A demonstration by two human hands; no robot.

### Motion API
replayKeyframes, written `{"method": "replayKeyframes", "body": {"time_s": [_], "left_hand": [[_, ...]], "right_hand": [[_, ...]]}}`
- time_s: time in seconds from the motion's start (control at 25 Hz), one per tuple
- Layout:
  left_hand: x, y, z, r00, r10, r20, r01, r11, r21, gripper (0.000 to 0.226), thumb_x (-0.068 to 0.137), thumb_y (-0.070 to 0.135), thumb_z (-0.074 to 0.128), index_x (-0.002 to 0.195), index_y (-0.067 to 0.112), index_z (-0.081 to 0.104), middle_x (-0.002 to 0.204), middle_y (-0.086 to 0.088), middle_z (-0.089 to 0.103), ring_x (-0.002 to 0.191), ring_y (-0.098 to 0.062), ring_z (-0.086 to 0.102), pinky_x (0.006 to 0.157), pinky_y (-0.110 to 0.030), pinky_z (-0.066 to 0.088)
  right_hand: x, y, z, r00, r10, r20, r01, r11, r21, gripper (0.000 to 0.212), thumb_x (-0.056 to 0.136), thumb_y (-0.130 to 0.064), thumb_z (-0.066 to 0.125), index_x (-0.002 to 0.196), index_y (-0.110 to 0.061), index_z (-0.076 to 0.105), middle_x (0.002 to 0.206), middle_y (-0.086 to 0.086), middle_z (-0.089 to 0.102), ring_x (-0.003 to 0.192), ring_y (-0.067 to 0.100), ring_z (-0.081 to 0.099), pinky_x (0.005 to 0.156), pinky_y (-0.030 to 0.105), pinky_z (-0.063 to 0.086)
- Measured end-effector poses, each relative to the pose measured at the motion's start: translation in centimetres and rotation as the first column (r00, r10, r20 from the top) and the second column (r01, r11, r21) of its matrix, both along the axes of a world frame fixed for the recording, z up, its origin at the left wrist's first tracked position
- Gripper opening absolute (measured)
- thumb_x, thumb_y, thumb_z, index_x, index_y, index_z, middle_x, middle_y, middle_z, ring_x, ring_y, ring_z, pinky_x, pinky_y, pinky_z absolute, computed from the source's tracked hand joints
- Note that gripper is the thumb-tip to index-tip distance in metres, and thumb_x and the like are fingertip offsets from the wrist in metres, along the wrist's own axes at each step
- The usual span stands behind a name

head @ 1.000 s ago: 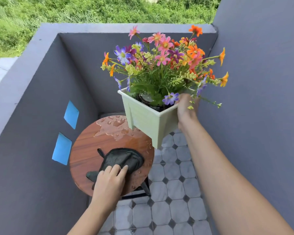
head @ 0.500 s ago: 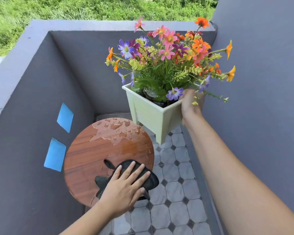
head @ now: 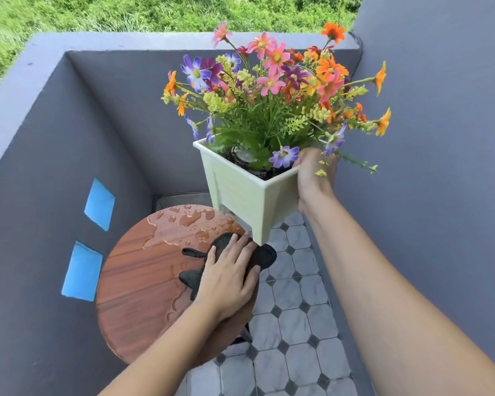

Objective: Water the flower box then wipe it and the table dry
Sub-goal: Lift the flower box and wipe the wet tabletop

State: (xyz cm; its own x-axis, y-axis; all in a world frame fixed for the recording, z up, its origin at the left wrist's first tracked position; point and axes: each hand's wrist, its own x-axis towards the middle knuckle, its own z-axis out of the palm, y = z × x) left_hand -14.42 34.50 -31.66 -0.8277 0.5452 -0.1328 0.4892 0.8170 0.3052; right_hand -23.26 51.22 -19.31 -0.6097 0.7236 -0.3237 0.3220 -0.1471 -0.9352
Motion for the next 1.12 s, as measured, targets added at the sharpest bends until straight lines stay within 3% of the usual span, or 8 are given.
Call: {"method": "replayKeyframes", "body": {"time_s": [0.08, 0.16, 0.24, 0.36, 0.52, 0.64, 0.92, 1.12], "left_hand": [[0.4, -1.5, -0.2, 0.967, -0.238, -0.096, 0.236, 0.971, -0.031, 0.048, 0.092, 0.045, 0.032, 0.138, 0.034, 0.040, 0.148, 0.008, 0.040, 0.139, -0.022, 0.032, 0.101, -0.057, 0.037], [-0.3, -2.3, -1.0, 0.942, -0.306, -0.135, 0.295, 0.951, -0.097, 0.046, 0.092, 0.044, 0.035, 0.137, 0.041, 0.041, 0.144, 0.011, 0.046, 0.134, -0.023, 0.042, 0.094, -0.056, 0.042], [-1.8, -1.3, -1.4, 0.981, -0.165, -0.106, 0.152, 0.981, -0.119, 0.047, 0.092, 0.043, 0.032, 0.138, 0.040, 0.039, 0.144, 0.010, 0.047, 0.134, -0.023, 0.042, 0.094, -0.058, 0.043], [-5.1, -0.1, -1.4, 0.990, 0.109, -0.088, -0.120, 0.984, -0.131, 0.054, 0.092, 0.045, 0.013, 0.146, 0.040, 0.022, 0.155, 0.012, 0.026, 0.144, -0.021, 0.020, 0.105, -0.059, 0.024], [-8.7, -2.1, -1.6, 0.900, 0.429, -0.071, -0.435, 0.893, -0.112, 0.051, 0.097, 0.043, 0.015, 0.148, 0.040, 0.011, 0.158, 0.014, 0.011, 0.146, -0.018, 0.006, 0.110, -0.057, 0.012], [-9.5, -4.4, -1.6, 0.799, 0.600, -0.034, -0.600, 0.795, -0.085, 0.051, 0.097, 0.041, 0.016, 0.148, 0.039, 0.010, 0.159, 0.013, 0.010, 0.146, -0.019, 0.005, 0.111, -0.058, 0.010], [-7.0, -9.2, -1.8, 0.622, 0.782, -0.033, -0.782, 0.620, -0.054, 0.052, 0.098, 0.039, 0.016, 0.149, 0.034, 0.012, 0.159, 0.005, 0.014, 0.144, -0.027, 0.010, 0.107, -0.060, 0.015], [-3.0, -9.7, -1.7, 0.539, 0.842, -0.033, -0.842, 0.536, -0.060, 0.052, 0.098, 0.038, 0.020, 0.149, 0.030, 0.016, 0.158, 0.004, 0.017, 0.143, -0.029, 0.013, 0.104, -0.056, 0.022]], "right_hand": [[-0.2, 0.4, 0.0, 1.000, -0.007, -0.007, 0.007, 1.000, -0.008, 0.025, 0.056, -0.031, 0.043, 0.079, -0.027, 0.037, 0.112, 0.010, 0.054, 0.096, 0.029, 0.051, 0.076, 0.042, 0.038], [-0.4, 0.6, 0.2, 1.000, -0.005, -0.002, 0.005, 0.999, -0.032, 0.026, 0.050, -0.030, 0.043, 0.075, -0.024, 0.036, 0.105, 0.010, 0.052, 0.095, 0.029, 0.049, 0.075, 0.042, 0.039], [-0.6, 0.8, 0.2, 1.000, -0.007, -0.008, 0.006, 1.000, -0.029, 0.024, 0.052, -0.030, 0.044, 0.074, -0.024, 0.035, 0.110, 0.012, 0.053, 0.103, 0.031, 0.053, 0.076, 0.041, 0.040], [-1.1, 0.8, 0.2, 0.999, -0.033, -0.026, 0.032, 0.999, -0.004, 0.024, 0.059, -0.031, 0.042, 0.082, -0.028, 0.038, 0.108, 0.008, 0.053, 0.105, 0.033, 0.053, 0.082, 0.042, 0.042], [-1.3, 0.3, 0.5, 0.998, -0.047, -0.039, 0.048, 0.999, 0.020, 0.019, 0.058, -0.029, 0.044, 0.075, -0.027, 0.035, 0.114, 0.013, 0.056, 0.111, 0.035, 0.056, 0.081, 0.042, 0.040], [-1.2, -0.6, 0.9, 1.000, 0.005, -0.018, -0.005, 1.000, -0.002, 0.035, 0.057, -0.028, 0.041, 0.092, -0.021, 0.038, 0.129, 0.015, 0.052, 0.124, 0.036, 0.048, 0.092, 0.048, 0.044], [-1.6, -3.1, 1.5, 0.997, 0.064, -0.043, -0.066, 0.997, -0.047, 0.023, 0.063, -0.024, 0.047, 0.081, -0.014, 0.037, 0.120, 0.009, 0.046, 0.124, 0.033, 0.045, 0.082, 0.039, 0.036], [-1.6, -5.4, 1.4, 0.998, 0.061, -0.034, -0.062, 0.998, -0.021, 0.041, 0.058, -0.027, 0.042, 0.095, -0.011, 0.036, 0.125, 0.015, 0.054, 0.122, 0.034, 0.050, 0.072, 0.037, 0.035]]}}
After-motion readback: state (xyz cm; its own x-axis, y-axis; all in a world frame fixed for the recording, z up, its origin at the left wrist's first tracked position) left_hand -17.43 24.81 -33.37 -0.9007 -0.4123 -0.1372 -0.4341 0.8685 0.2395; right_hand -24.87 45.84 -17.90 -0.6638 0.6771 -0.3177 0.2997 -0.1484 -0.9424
